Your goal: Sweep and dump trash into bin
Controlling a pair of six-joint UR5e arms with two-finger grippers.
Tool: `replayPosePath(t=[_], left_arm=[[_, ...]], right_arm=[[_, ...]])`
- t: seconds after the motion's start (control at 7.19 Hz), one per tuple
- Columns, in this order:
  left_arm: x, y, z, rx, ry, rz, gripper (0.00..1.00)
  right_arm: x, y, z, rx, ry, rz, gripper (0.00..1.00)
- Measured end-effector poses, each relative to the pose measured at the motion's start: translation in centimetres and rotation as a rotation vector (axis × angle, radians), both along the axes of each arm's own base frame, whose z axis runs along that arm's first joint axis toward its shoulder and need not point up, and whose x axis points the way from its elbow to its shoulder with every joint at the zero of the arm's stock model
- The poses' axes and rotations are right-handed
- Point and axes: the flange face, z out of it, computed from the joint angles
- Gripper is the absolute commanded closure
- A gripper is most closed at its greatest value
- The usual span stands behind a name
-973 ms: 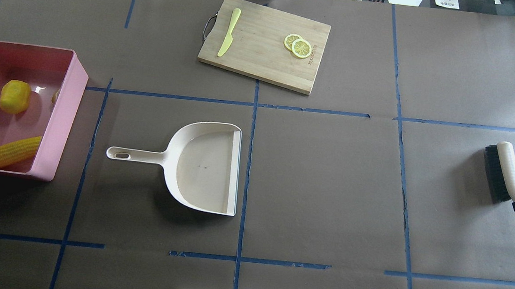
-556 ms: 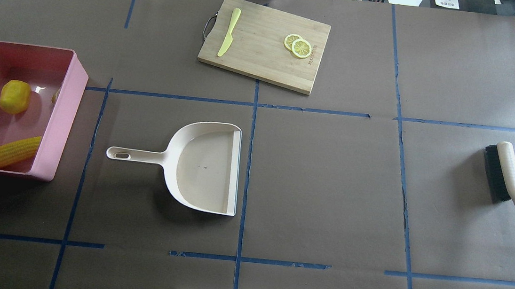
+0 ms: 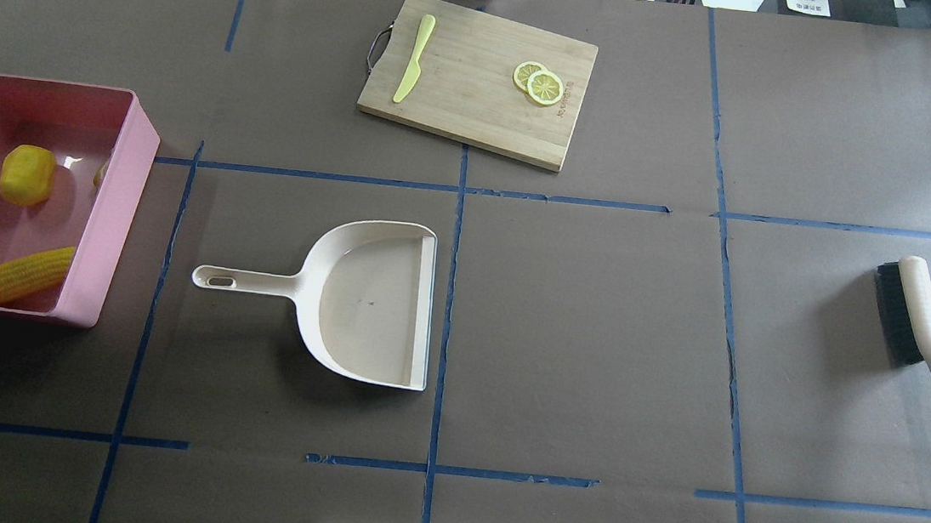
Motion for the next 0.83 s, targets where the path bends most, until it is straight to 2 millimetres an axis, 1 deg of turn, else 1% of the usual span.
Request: replayPosePath(t=[0.14,0.28,0.42,0.56,0.7,0.83], left_arm=[[-0.6,1.5,3.0,-0.017,0.014,0.008,0.0],[-0.8,3.9,6.1,-0.01,0.021,0.023,0.0],[-0.9,6.2,8.4,-0.006,0.024,0.03,0.0],[-0.9,7.9,9.3,-0.005,0.027,0.029,0.0],[-1.0,8.7,8.5,-0.015,0.027,0.023,0.0],[-1.0,9.1,7.0,-0.038,0.026,0.017,0.0]], right_arm=[[1.6,0.5,0.3,-0.002,0.001,0.008,0.0],[2.5,0.8,0.5,-0.001,0.002,0.012,0.0],[2.9,0.7,0.5,0.0,0.007,0.012,0.0],[3.1,0.6,0.5,0.004,0.017,0.012,0.0],[3.2,0.5,0.5,0.006,0.026,0.011,0.0],[3.2,0.4,0.4,0.008,0.032,0.011,0.0]])
